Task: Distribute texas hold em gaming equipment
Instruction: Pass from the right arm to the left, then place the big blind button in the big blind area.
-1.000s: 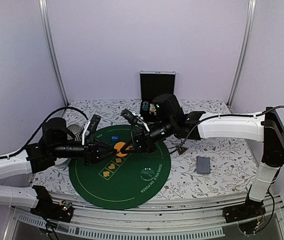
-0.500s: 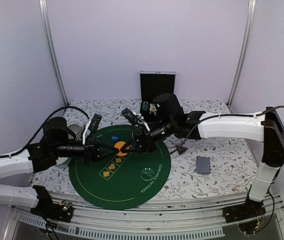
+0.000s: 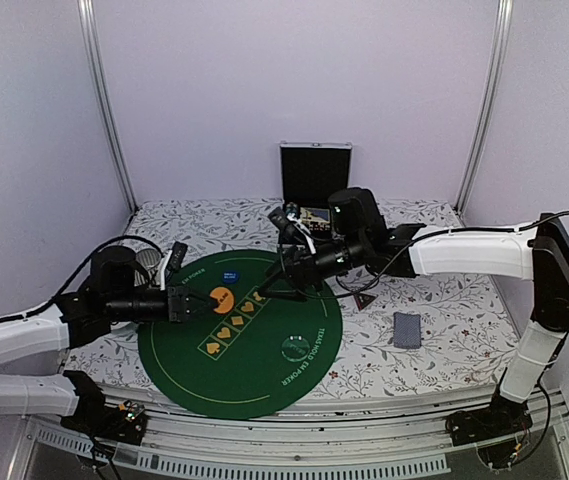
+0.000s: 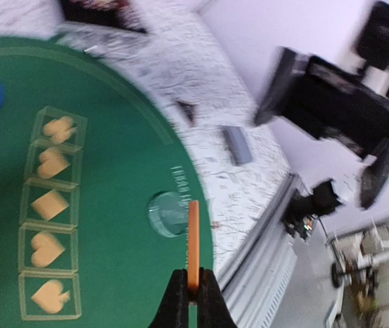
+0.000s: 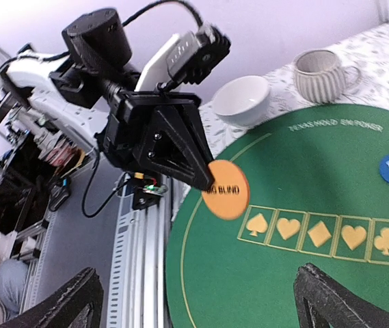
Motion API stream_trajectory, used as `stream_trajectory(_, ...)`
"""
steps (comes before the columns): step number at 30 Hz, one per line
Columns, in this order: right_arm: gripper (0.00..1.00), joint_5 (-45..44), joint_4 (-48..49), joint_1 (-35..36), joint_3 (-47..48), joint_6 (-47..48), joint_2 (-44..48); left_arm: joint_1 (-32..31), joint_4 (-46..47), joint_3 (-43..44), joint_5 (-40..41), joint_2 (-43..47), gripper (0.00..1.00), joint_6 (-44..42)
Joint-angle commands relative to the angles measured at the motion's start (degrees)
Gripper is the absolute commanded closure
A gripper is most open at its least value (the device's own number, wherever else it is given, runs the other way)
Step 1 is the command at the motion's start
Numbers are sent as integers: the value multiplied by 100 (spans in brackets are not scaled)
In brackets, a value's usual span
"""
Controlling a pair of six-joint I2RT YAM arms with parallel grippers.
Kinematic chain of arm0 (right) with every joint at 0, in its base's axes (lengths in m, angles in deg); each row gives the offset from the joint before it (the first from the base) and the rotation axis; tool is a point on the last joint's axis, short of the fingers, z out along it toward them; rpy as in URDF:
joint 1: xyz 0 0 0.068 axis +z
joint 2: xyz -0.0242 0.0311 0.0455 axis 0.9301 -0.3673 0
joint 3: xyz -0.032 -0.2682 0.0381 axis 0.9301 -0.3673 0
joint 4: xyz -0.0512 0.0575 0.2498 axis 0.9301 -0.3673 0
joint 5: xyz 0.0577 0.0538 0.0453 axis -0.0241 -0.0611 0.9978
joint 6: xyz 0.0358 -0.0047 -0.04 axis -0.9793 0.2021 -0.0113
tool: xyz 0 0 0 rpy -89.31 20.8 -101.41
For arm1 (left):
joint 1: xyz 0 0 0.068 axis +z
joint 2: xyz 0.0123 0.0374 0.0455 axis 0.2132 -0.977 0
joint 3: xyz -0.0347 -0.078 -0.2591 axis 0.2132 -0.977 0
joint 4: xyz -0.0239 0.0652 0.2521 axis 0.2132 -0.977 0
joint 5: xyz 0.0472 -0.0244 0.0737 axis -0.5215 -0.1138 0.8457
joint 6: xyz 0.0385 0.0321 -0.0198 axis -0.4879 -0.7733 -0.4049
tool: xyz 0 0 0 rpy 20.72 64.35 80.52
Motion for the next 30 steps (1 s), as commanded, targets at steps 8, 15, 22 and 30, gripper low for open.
stream_trajectory(8,1,-713,287,-294,-703,-387,306,1450,-1908,-989,1451,405,100,1860)
stream_trajectory(15,1,-748,292,-335,-872,-288,383,1521,-2177,-1250,1489,676,100,2349)
stream_trajectory(22,1,-824,299,-344,-951,-299,503,1848,-2374,-1327,1378,762,100,2393)
stream_trajectory(30,1,-1610,-57,-525,-946,-585,691,1878,-2705,-1244,1379,841,77,2371)
